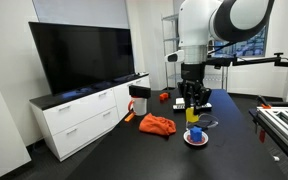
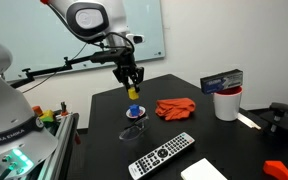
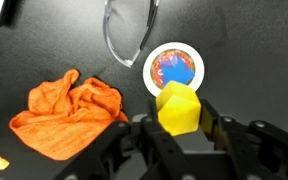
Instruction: Put the blue block on the plate, then put the yellow block on the blue block, then put the orange block on the yellow block
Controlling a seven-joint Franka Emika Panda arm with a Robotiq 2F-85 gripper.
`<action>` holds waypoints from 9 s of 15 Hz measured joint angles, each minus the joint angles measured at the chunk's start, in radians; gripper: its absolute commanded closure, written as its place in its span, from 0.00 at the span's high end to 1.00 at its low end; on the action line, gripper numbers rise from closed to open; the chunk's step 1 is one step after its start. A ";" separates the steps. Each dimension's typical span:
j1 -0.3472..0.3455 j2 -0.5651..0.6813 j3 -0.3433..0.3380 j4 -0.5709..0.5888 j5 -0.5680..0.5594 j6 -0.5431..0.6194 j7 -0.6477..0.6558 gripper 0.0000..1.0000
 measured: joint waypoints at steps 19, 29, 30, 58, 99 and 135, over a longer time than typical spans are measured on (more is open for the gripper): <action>0.001 0.080 -0.002 -0.005 -0.053 0.022 -0.059 0.19; 0.002 0.116 0.009 -0.004 -0.053 0.071 -0.062 0.19; 0.002 0.117 0.010 -0.004 -0.053 0.076 -0.062 0.19; -0.296 0.311 -0.239 0.404 -0.067 0.058 0.147 1.00; -0.469 1.007 -0.185 1.218 0.104 -0.278 0.582 1.00; -0.097 -0.055 -0.008 0.061 -0.049 -0.158 0.176 0.42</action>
